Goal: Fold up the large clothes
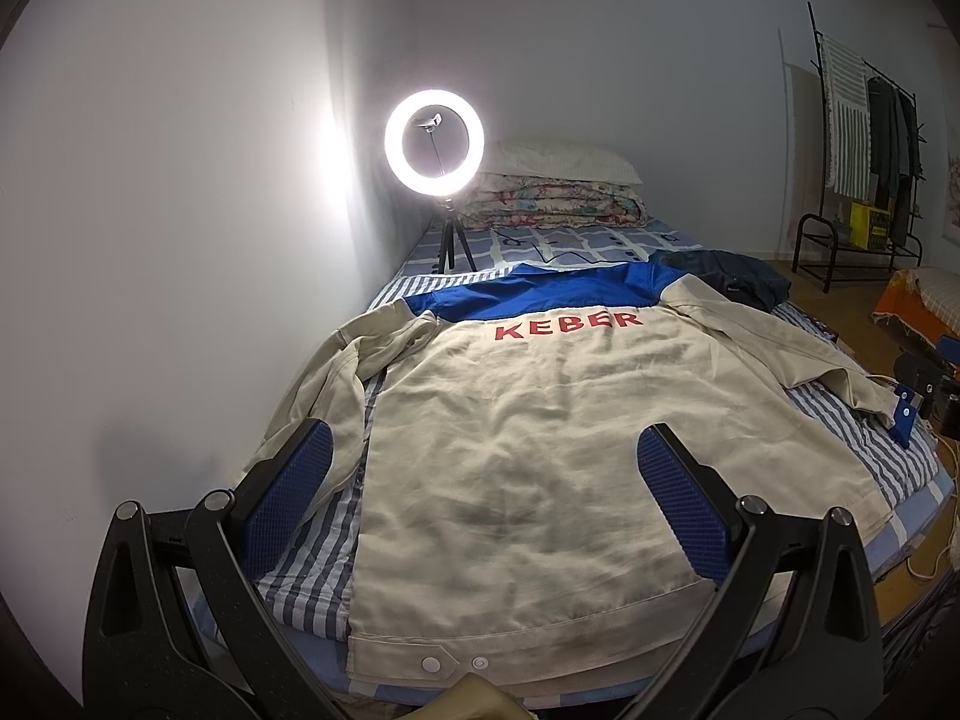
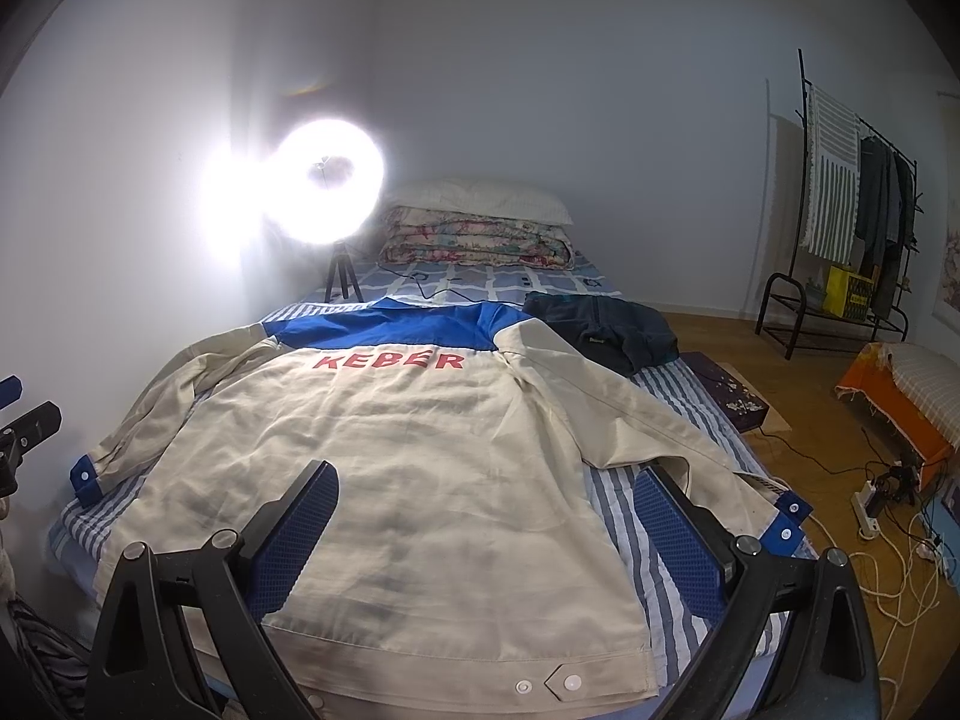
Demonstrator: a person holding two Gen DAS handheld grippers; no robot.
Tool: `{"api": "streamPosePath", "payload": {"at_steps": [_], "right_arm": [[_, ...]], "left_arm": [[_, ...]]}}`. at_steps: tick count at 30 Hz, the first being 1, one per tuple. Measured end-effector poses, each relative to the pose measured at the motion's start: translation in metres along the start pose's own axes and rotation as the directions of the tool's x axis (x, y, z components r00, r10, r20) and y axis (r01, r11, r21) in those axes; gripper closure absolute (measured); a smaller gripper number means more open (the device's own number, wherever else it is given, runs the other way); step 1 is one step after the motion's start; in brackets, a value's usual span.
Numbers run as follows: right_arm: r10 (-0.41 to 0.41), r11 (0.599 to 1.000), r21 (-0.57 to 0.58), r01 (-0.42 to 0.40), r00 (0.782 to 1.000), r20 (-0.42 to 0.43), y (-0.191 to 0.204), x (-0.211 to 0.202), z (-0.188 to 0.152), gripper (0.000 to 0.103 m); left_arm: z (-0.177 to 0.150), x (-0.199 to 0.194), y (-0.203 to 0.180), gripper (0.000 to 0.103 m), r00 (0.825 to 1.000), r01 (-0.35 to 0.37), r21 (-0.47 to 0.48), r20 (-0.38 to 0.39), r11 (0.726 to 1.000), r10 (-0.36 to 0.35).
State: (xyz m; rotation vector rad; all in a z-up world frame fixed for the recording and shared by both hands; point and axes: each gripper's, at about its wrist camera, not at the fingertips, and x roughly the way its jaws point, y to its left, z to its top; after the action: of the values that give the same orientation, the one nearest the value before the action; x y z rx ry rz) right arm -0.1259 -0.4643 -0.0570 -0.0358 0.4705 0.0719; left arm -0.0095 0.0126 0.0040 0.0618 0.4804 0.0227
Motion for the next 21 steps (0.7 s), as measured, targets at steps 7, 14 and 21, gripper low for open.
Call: {"api": "streamPosePath", "payload": {"at_steps": [7, 14, 21], "right_arm": [[0.000, 1.000, 0.000, 0.000, 1.000, 0.000, -0.0009, 0.0002, -0.0006, 0.003], [-0.001, 1.000, 0.000, 0.001, 1.000, 0.000, 0.0000, 0.0006, -0.0005, 0.003], [0.002, 1.000, 0.005, -0.002, 1.000, -0.004, 0.0000, 0.0010, 0.0000, 0.003]], "left_arm": [[-0.0010, 0.0000, -0.0001, 0.000, 1.000, -0.001, 0.001, 0.001, 1.000, 0.001], [-0.0011, 0.0000, 0.0001, 0.000, 1.000, -0.001, 0.001, 0.001, 1.000, 0.001], [-0.0013, -0.0002, -0.0003, 0.000, 1.000, -0.002, 0.002, 0.002, 1.000, 0.002]]}}
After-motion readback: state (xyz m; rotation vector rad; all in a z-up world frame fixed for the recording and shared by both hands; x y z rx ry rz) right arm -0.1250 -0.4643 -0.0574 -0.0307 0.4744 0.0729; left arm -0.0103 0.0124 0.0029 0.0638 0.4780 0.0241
